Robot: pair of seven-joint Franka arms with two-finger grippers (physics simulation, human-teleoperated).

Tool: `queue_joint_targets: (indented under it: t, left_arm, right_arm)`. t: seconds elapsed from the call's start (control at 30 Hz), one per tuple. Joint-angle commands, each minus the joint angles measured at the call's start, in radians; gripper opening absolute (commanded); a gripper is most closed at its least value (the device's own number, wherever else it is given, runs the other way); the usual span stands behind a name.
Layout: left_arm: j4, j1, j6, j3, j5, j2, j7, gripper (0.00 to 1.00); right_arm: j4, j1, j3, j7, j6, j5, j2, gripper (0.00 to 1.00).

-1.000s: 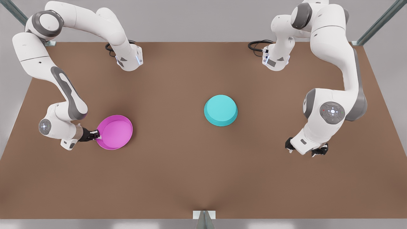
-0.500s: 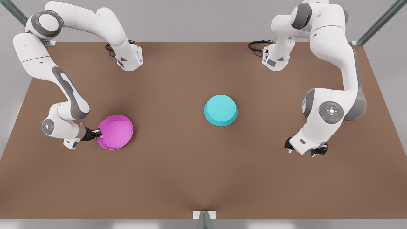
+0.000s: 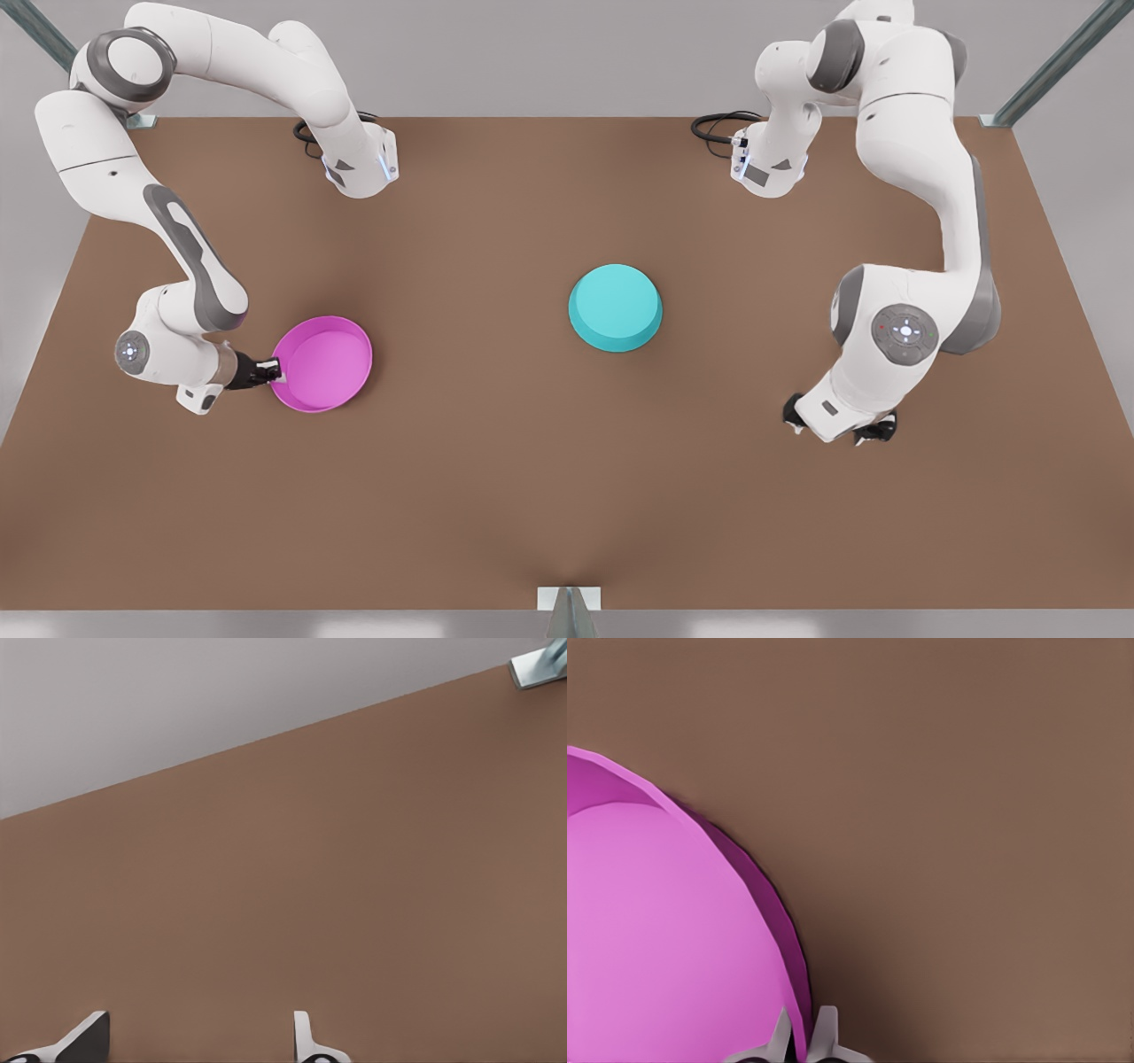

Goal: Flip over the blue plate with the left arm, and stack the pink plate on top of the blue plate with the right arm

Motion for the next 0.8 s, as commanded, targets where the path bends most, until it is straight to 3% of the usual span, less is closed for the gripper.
queue_joint_targets:
  t: [0.0,0.63,0.77]
  left_arm:
    - [0.002,0.0,0.0,0.0,-0.002,0.005,-0.002,1.0]
    - [0.005,-0.002,0.011,0.002,-0.004,0.029,-0.005,1.0]
    - [0.005,0.0,0.012,0.002,-0.004,0.029,-0.005,1.0]
  right_arm:
    - [0.0,0.0,0.0,0.011,0.0,-0.014,0.0,0.21]
    - [0.009,-0.086,0.11,0.023,-0.124,0.03,-0.015,0.21]
    - [0.005,-0.052,0.122,0.024,-0.121,0.13,-0.074,0.21]
